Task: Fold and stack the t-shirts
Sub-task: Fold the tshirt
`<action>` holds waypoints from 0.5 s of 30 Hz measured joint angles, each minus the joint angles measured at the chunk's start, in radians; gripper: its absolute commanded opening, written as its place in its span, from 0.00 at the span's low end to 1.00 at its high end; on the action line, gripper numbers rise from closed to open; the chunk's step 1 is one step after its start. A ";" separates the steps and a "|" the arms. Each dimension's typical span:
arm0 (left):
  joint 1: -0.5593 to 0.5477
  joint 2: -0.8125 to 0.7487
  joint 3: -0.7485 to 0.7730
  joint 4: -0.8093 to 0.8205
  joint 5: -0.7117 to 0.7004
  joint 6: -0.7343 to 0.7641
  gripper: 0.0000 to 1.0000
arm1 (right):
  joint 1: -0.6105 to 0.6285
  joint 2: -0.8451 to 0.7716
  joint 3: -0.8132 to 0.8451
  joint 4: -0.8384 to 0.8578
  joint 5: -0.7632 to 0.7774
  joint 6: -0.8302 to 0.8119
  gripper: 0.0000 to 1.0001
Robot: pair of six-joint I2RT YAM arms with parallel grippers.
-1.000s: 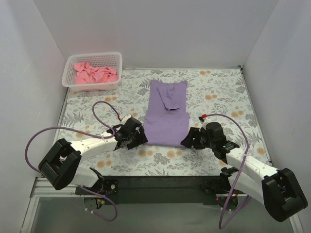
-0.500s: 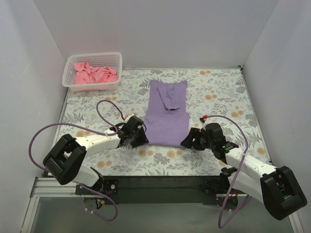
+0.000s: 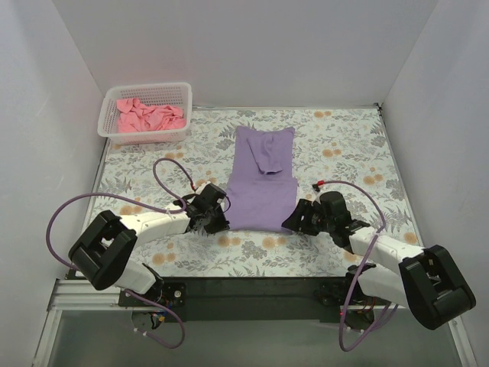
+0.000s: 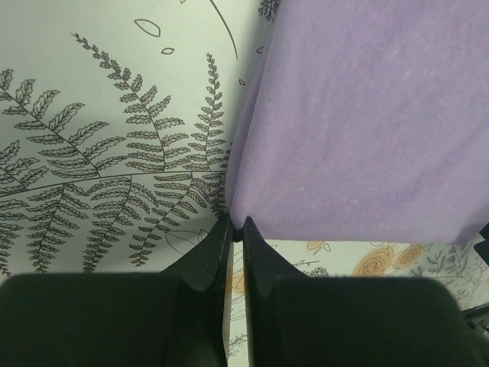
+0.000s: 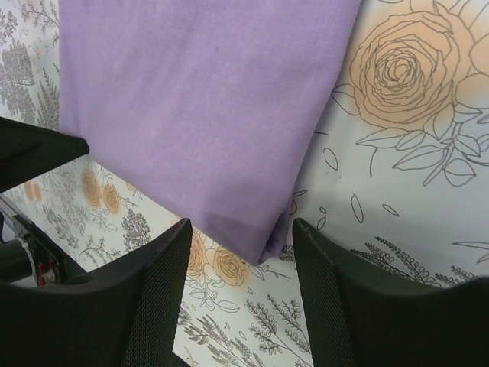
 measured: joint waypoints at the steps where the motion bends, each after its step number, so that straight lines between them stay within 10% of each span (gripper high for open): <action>1: 0.000 0.000 0.000 0.000 0.000 0.000 0.00 | 0.000 0.013 0.004 0.005 -0.003 0.005 0.61; 15: -0.003 0.000 0.000 0.000 -0.004 0.000 0.00 | 0.033 -0.003 0.047 -0.125 0.059 0.023 0.59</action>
